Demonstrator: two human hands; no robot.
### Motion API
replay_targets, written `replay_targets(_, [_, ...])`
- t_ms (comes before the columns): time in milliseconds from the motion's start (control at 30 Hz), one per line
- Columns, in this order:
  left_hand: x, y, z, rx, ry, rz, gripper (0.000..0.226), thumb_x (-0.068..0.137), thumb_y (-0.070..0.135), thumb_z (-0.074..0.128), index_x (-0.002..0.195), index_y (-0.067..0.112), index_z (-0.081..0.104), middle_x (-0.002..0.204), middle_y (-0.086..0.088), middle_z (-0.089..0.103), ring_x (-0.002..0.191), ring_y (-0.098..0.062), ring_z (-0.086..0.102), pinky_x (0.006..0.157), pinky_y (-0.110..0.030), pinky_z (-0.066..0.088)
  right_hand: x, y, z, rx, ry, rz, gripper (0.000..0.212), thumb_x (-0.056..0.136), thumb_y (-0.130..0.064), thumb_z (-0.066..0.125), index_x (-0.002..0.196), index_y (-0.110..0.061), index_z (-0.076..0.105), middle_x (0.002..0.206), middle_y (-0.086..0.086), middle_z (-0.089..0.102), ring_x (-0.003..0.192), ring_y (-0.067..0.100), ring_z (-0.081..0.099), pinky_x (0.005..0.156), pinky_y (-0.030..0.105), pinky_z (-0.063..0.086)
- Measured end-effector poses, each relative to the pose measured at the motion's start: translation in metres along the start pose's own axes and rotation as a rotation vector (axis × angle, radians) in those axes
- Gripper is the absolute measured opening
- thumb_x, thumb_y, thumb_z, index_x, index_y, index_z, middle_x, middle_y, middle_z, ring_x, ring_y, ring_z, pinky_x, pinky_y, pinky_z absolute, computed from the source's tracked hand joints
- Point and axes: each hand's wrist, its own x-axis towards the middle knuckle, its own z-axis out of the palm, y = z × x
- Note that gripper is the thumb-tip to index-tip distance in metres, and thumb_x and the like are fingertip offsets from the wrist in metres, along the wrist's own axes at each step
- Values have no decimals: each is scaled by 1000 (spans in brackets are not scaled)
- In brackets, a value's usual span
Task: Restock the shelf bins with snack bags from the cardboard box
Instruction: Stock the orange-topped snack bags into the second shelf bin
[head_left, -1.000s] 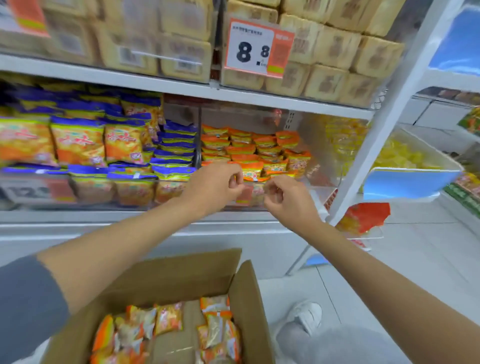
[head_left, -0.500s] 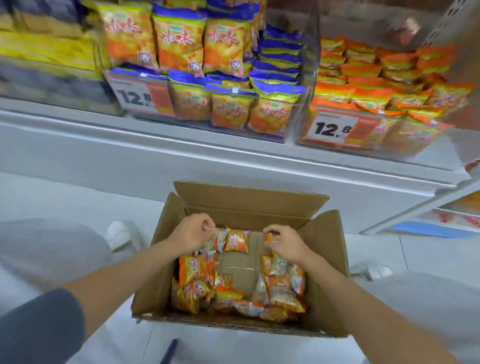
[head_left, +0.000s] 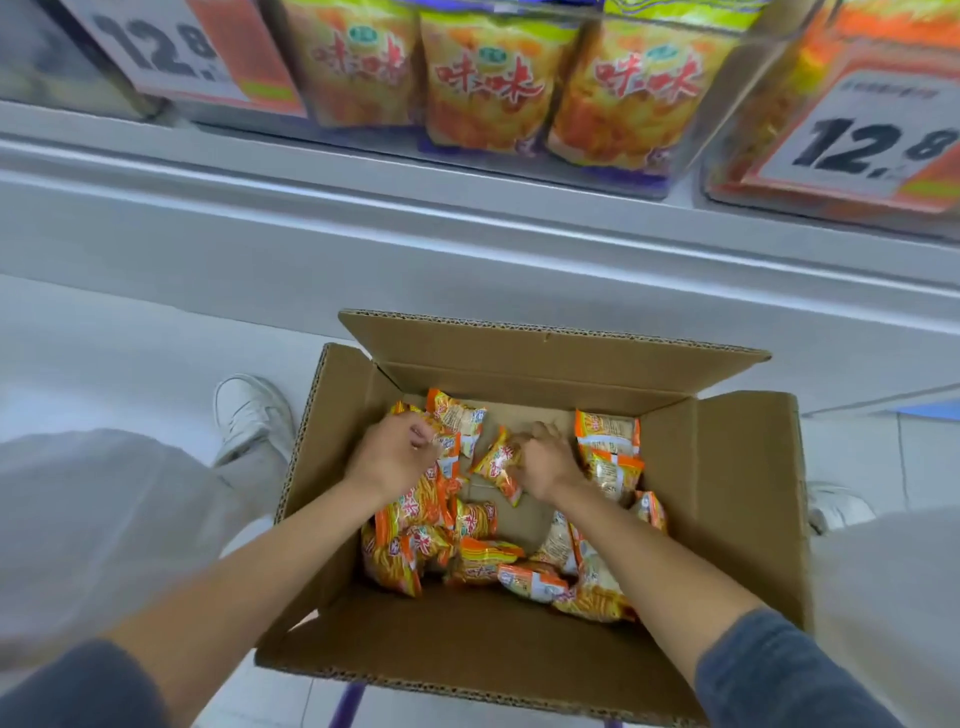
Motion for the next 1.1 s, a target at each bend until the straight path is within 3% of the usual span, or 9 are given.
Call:
replay_targets(167, [-3,1,0,32,-19,-13,9,89,23,68,97,19,66,101,2,66,99,-11,61,83,-30,53,-6,-5,-1,369,-130,146,60,79,-14,73,130,-9,44,117,12,60,109,31,59,83,36,52])
replay_targets(233, [-5,5,-1,16,-27,-22,14,89,21,68,103,16,65,103,0,65,102,-14,61,82,-28,52,-16,-4,-15,381,-175,161,46,76,-16,77,118,-10,59,108,7,65,96,24,63,78,35,55])
replay_targets(333, [-13,20,-1,-58,-57,-15,33,88,20,69,118,11,59,112,-5,61,109,-19,59,86,-27,48,-37,0,-49,623,-129,129,31,76,-15,80,99,-10,60,92,6,66,76,20,62,62,32,52])
replay_targets(467, [-31,46,-5,-274,-333,2,80,82,25,77,148,17,33,133,3,51,120,-14,54,90,-21,47,-78,-11,-101,940,-194,-29,36,76,-16,81,107,-13,64,103,1,70,94,19,68,84,30,56])
replay_targets(533, [-38,50,-6,-383,-410,3,68,83,17,75,142,17,43,125,3,61,111,-12,61,81,-18,52,-90,-17,-113,1015,-270,-94,35,80,-10,77,112,-12,62,105,1,69,97,15,66,88,27,53])
replay_targets(600, [-40,46,-7,-436,-322,-15,50,84,9,73,130,13,55,115,-4,68,109,-19,65,79,-25,56,-95,-17,-113,1082,-298,-113,36,84,-5,71,117,-14,60,107,0,68,99,15,64,90,30,52])
replay_targets(767, [-31,17,-10,-215,20,-41,47,83,7,74,127,10,57,116,-7,65,110,-23,62,95,-41,51,-80,-11,-71,702,-366,-47,49,89,-9,67,135,-13,52,125,1,60,111,12,55,91,21,41])
replay_targets(967, [-25,7,-2,-216,-21,-96,53,83,8,74,132,9,54,119,-6,65,112,-23,60,98,-45,50,-59,-14,0,409,-544,-59,61,82,-14,76,137,-10,49,136,5,53,124,22,51,103,33,44])
replay_targets(1100, [-24,8,2,-203,-56,-95,53,83,12,74,132,12,54,121,-6,64,113,-22,60,99,-45,50,-57,-11,17,323,-462,-98,33,88,-14,69,121,-13,66,126,2,63,112,19,59,90,26,47])
